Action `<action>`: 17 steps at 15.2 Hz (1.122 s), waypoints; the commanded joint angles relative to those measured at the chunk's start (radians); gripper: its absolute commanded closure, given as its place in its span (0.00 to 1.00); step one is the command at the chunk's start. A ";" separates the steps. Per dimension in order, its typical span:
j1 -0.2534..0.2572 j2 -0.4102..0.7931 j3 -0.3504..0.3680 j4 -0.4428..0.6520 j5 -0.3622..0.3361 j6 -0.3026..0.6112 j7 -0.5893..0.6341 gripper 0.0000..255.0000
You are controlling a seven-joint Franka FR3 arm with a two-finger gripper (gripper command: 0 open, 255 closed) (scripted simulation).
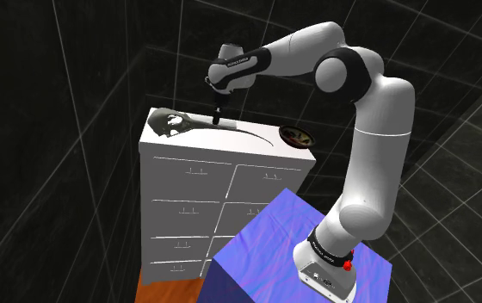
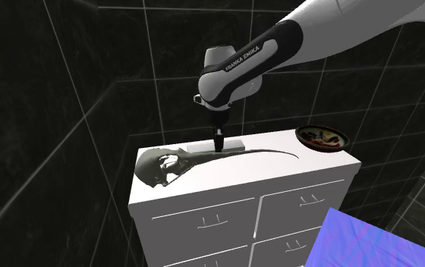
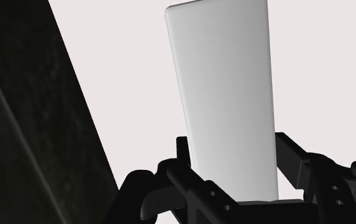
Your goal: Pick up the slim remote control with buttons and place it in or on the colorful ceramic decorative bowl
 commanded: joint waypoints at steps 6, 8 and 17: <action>0.003 -0.042 -0.005 0.036 -0.011 -0.077 0.006 1.00; 0.004 -0.052 -0.006 0.049 -0.013 -0.100 0.008 1.00; 0.005 -0.088 -0.010 0.120 -0.023 -0.207 0.013 1.00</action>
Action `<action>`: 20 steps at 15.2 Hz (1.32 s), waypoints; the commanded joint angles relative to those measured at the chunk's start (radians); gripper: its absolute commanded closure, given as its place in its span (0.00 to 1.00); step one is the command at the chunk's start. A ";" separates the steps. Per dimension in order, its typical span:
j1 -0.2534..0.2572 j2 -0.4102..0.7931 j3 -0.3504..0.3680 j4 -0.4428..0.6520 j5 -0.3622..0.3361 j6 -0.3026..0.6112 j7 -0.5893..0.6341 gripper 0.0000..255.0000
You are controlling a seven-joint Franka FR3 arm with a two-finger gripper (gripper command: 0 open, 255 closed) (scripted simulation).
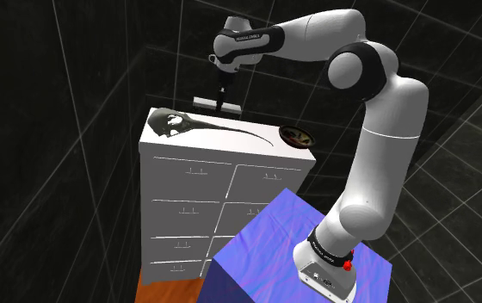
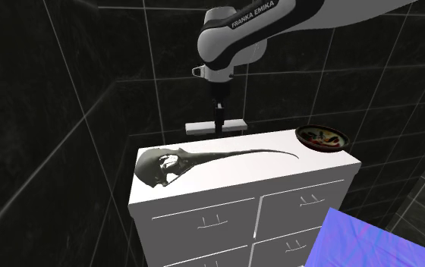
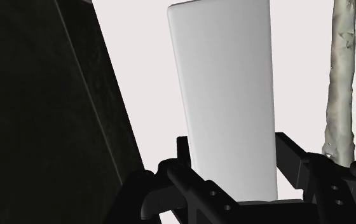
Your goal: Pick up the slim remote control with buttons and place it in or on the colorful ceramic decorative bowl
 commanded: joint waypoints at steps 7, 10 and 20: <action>-0.023 -0.091 -0.021 -0.071 -0.014 -0.019 -0.043 1.00; -0.048 -0.161 -0.043 -0.166 -0.026 0.008 -0.089 1.00; -0.143 -0.347 -0.136 -0.394 -0.075 0.059 -0.259 1.00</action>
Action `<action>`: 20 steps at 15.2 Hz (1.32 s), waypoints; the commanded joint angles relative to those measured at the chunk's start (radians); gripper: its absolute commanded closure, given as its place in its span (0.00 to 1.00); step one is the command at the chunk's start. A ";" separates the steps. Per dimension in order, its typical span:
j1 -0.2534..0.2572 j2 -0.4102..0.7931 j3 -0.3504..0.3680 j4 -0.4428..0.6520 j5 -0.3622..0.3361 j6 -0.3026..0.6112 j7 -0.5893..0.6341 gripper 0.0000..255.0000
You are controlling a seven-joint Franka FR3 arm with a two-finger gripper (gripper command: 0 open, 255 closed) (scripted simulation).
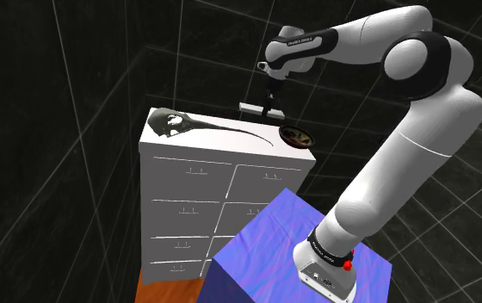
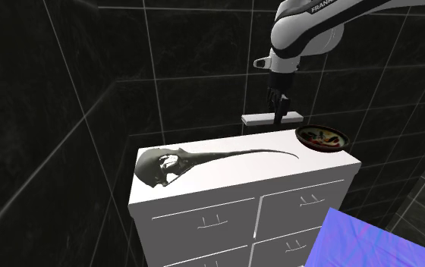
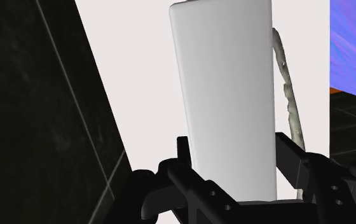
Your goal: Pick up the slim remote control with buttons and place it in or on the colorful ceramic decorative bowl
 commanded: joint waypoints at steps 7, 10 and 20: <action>-0.086 -0.101 -0.090 -0.103 -0.043 0.012 -0.156 1.00; -0.119 -0.124 -0.129 -0.124 -0.057 0.014 -0.220 1.00; -0.173 -0.108 -0.204 -0.188 -0.058 0.096 -0.344 1.00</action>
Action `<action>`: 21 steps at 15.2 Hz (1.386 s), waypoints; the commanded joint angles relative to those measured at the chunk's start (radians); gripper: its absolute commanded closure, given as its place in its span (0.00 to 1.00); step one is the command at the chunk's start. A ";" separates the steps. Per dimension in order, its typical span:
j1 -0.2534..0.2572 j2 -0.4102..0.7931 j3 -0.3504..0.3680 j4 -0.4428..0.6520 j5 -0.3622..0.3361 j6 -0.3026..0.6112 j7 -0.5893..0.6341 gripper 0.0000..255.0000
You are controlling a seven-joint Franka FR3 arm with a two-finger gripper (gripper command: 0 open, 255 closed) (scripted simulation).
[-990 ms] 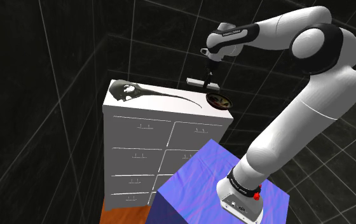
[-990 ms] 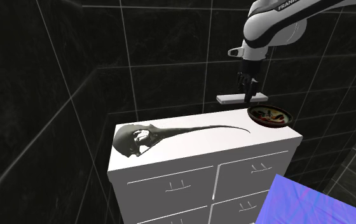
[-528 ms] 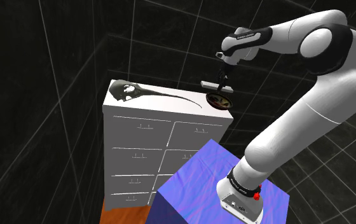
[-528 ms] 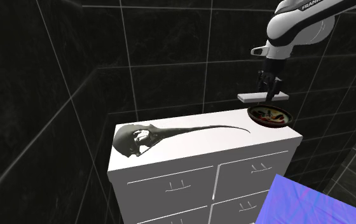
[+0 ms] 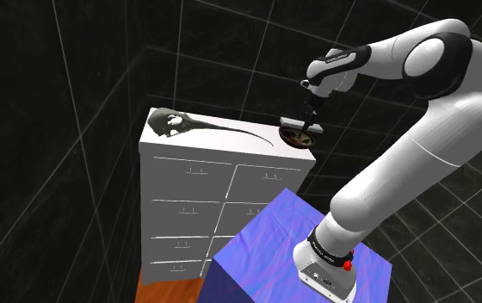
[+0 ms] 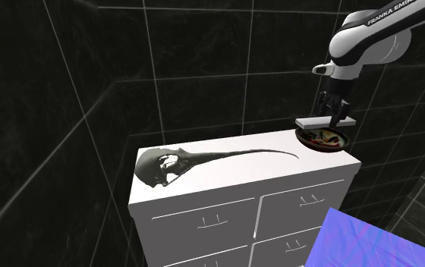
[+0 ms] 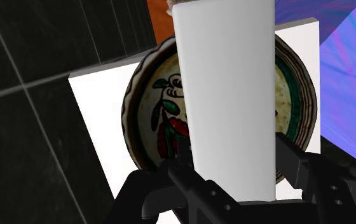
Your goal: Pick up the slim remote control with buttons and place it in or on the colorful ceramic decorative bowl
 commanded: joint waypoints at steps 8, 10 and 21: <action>0.000 0.060 -0.011 -0.062 0.033 0.116 -0.027 1.00; 0.000 0.060 -0.011 -0.062 0.033 0.116 -0.027 1.00; 0.000 0.060 -0.011 -0.062 0.033 0.116 -0.027 0.00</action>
